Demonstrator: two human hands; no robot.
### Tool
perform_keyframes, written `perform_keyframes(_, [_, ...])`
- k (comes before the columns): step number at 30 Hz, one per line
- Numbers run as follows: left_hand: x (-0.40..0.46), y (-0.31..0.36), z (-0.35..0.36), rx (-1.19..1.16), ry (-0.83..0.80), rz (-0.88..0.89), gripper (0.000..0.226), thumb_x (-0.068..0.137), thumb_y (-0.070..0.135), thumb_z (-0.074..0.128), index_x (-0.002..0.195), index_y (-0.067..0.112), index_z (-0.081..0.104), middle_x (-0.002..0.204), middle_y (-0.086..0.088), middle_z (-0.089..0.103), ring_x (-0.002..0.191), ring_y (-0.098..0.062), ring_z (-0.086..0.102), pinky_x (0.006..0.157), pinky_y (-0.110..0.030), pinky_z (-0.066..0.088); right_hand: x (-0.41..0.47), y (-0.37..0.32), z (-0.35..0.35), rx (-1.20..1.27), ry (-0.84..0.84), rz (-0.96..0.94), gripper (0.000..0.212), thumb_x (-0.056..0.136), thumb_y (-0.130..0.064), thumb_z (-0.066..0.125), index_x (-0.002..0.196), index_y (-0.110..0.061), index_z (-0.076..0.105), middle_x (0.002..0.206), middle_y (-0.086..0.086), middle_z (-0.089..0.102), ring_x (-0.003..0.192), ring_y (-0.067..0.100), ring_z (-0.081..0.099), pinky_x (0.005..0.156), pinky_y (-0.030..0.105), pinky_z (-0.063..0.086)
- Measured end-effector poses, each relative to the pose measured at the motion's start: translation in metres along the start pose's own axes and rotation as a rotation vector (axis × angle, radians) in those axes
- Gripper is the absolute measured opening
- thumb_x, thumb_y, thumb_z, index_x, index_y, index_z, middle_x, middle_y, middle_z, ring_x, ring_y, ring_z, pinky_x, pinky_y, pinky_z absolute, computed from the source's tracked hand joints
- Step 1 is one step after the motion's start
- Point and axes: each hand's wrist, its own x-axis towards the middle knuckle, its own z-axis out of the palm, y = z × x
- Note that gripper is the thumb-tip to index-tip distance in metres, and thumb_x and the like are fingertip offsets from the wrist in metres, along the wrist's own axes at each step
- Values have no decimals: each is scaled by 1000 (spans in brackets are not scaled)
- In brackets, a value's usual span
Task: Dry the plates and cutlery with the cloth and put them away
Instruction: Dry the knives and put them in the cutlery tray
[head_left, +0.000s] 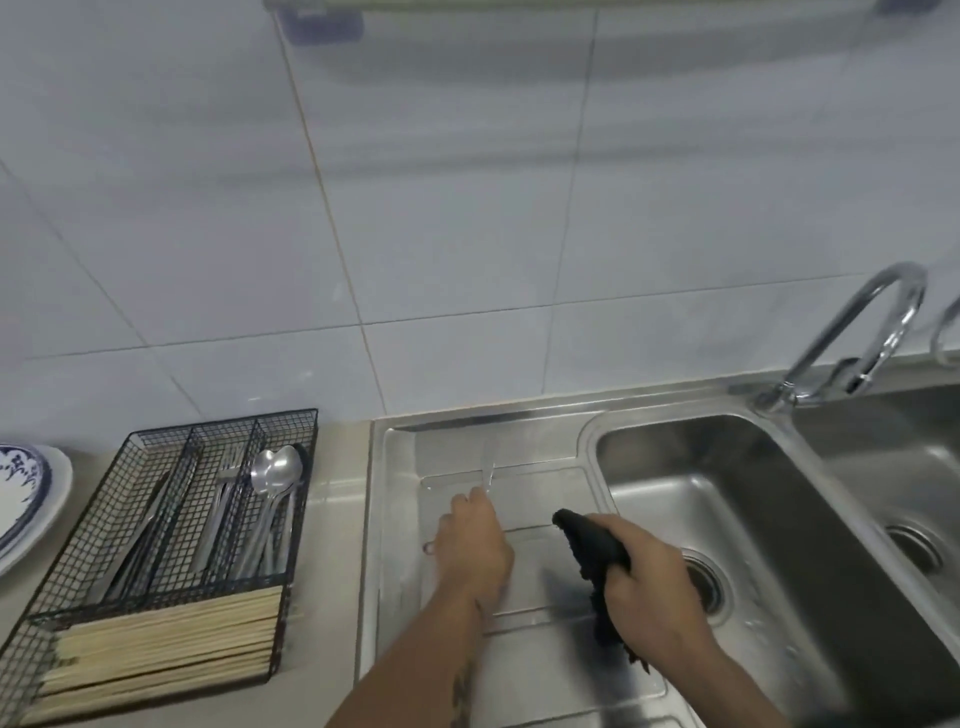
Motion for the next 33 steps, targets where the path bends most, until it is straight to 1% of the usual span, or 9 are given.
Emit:
perform_keyframes(2, [3, 1, -4, -29, -46, -38, 38, 88, 6, 57, 124, 13, 49, 121, -8, 53, 108, -28, 58, 92, -38, 52, -4, 6, -2, 3, 3, 10, 61, 71, 6, 49, 103, -43, 66, 82, -19, 70, 77, 1, 65, 66, 16, 49])
perform_keyframes(5, [6, -3, -9, -75, -87, -80, 34, 87, 9, 54, 121, 8, 48, 122, -13, 53, 111, -32, 57, 97, -43, 51, -9, 12, -4, 38, -6, 23, 61, 69, 1, 47, 107, -42, 66, 84, -18, 71, 80, 3, 66, 73, 28, 54])
perform_keyframes(8, [2, -4, -13, -13, -72, -66, 30, 93, 11, 47, 122, 6, 50, 127, -14, 51, 115, -32, 55, 99, -40, 49, -9, 14, -6, 47, -13, 24, 61, 68, 2, 47, 106, -40, 67, 83, -16, 71, 81, 4, 66, 75, 30, 55])
perform_keyframes(13, [-13, -3, -29, 97, -87, -28, 28, 96, 20, 42, 120, 10, 53, 125, -9, 54, 114, -30, 57, 94, -38, 47, -8, 4, -7, 58, -16, -8, 55, 70, 2, 47, 103, -37, 67, 79, -11, 69, 77, 8, 64, 70, 32, 54])
perform_keyframes(16, [-24, -8, -41, 154, -59, 52, 22, 93, 26, 41, 108, 17, 55, 110, -4, 62, 100, -24, 61, 87, -35, 49, -6, -9, -10, 61, 18, -66, 58, 73, 5, 48, 109, -35, 67, 84, -13, 67, 79, 9, 62, 71, 30, 53])
perform_keyframes(20, [-46, -8, -53, 182, 110, 227, 21, 96, 39, 40, 91, 25, 55, 85, 5, 62, 79, -17, 61, 80, -37, 53, -5, -38, -10, -101, 140, -320, 58, 68, -2, 47, 117, -25, 66, 103, -10, 66, 95, 13, 60, 85, 31, 48])
perform_keyframes(24, [-68, 4, -73, 126, 196, 398, 20, 96, 38, 51, 84, 27, 62, 79, 9, 61, 73, -13, 59, 72, -31, 52, -9, -43, -2, -445, 255, -545, 57, 59, -7, 65, 115, -20, 69, 115, -2, 67, 109, 21, 63, 99, 39, 42])
perform_keyframes(29, [-81, 4, -110, 241, 258, 512, 24, 100, 39, 47, 92, 26, 65, 90, 6, 63, 81, -17, 59, 74, -33, 48, -22, -17, -12, -646, 273, -368, 78, 51, -4, 79, 126, -19, 65, 125, -1, 66, 123, 28, 59, 103, 60, 40])
perform_keyframes(33, [-88, 12, -116, 169, 281, 539, 23, 104, 35, 43, 92, 25, 60, 88, 7, 56, 78, -15, 54, 70, -30, 41, -28, -37, -14, -613, 274, -449, 73, 58, -9, 64, 130, -20, 61, 131, -1, 62, 127, 25, 54, 108, 59, 33])
